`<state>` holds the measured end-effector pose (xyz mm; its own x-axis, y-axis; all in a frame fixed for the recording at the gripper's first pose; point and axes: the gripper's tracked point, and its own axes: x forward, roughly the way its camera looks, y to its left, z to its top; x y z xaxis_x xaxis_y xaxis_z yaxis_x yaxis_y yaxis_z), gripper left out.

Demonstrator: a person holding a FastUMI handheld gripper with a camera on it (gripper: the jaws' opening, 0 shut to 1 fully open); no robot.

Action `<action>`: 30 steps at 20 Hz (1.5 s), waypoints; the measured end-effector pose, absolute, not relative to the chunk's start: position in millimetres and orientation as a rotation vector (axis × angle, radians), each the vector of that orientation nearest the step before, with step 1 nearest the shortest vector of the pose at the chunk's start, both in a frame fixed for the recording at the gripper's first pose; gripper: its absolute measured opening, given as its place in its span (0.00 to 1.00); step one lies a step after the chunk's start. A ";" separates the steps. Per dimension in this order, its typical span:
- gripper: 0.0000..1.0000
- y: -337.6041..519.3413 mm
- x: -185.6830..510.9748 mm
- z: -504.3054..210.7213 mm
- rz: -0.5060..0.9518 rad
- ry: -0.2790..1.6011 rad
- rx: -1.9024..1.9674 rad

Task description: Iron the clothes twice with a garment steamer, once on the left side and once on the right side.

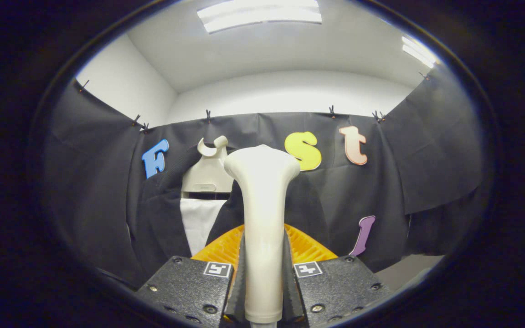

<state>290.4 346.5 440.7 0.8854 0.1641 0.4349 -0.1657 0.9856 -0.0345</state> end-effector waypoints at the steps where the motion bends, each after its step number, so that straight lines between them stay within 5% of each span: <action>1: 0.37 348.9 296.5 435.8 0.178 -0.442 0.005; 30: 0.37 335.5 310.3 279.7 0.140 -0.241 -0.100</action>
<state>310.3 335.5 279.7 0.9616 0.1495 0.2303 -0.1257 0.9854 -0.1148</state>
